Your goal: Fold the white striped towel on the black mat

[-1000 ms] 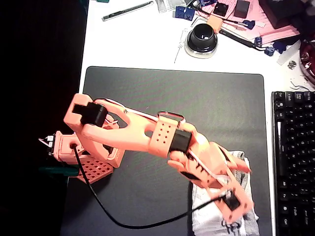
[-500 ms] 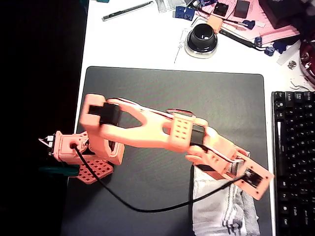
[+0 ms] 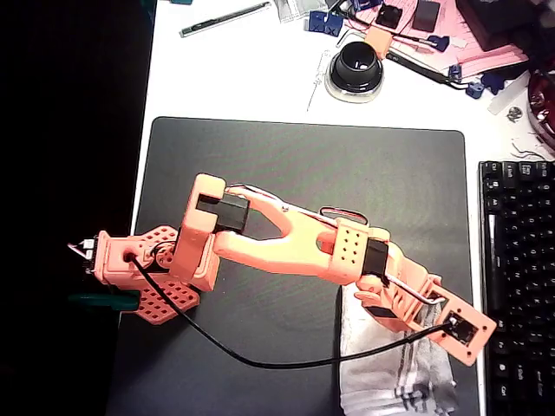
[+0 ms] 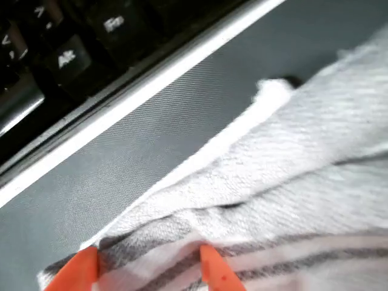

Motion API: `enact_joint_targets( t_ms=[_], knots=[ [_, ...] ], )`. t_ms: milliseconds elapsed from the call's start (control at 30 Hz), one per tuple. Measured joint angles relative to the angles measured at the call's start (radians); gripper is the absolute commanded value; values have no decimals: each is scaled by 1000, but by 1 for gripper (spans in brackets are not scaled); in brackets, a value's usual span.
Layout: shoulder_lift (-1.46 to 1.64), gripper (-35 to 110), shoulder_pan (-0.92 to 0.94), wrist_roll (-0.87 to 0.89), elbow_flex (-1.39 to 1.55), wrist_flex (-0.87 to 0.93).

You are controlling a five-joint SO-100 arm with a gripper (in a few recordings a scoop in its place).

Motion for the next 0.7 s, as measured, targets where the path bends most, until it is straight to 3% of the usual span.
enact_joint_targets(
  t_ms=[400, 700],
  knots=[
    [222, 23, 207, -98, 58, -21],
    [-60, 23, 244, -103, -103, -66]
  ],
)
